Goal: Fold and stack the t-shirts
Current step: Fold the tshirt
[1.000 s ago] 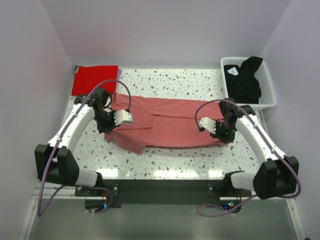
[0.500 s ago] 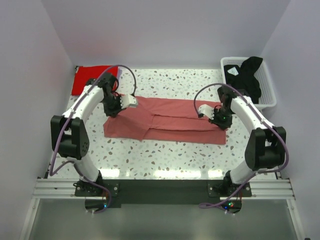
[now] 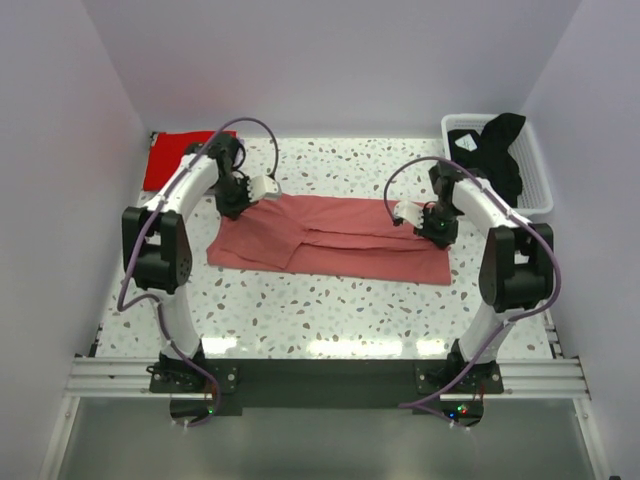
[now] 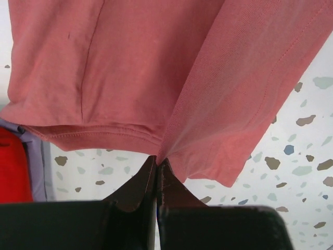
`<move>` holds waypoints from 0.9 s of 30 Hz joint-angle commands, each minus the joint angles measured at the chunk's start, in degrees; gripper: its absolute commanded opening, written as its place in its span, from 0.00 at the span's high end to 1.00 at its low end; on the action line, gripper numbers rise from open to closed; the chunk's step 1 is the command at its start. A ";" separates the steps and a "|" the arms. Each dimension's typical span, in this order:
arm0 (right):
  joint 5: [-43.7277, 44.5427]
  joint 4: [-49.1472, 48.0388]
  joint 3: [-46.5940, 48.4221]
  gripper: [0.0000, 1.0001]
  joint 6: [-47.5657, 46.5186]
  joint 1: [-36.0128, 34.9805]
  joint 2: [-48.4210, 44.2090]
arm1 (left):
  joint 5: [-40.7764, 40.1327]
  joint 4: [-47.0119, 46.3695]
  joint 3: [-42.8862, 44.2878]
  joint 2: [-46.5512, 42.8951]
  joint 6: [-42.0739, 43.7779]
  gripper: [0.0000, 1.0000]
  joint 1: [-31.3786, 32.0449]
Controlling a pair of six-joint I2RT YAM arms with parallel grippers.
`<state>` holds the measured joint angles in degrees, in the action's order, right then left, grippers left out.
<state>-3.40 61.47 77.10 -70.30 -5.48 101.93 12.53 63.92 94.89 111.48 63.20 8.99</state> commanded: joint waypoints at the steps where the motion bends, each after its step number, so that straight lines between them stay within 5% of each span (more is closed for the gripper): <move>1: 1.46 -1.53 2.70 1.00 -1.50 0.38 1.33 | -0.41 -0.90 3.10 1.54 -0.09 1.00 -0.82; 27: 3.31 -4.69 2.70 1.00 -1.15 0.90 5.29 | -1.37 -2.84 7.50 8.66 -0.88 1.00 -0.82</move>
<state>-1.98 58.63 78.46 -70.72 -5.02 106.45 11.68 62.76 99.70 119.22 62.57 8.99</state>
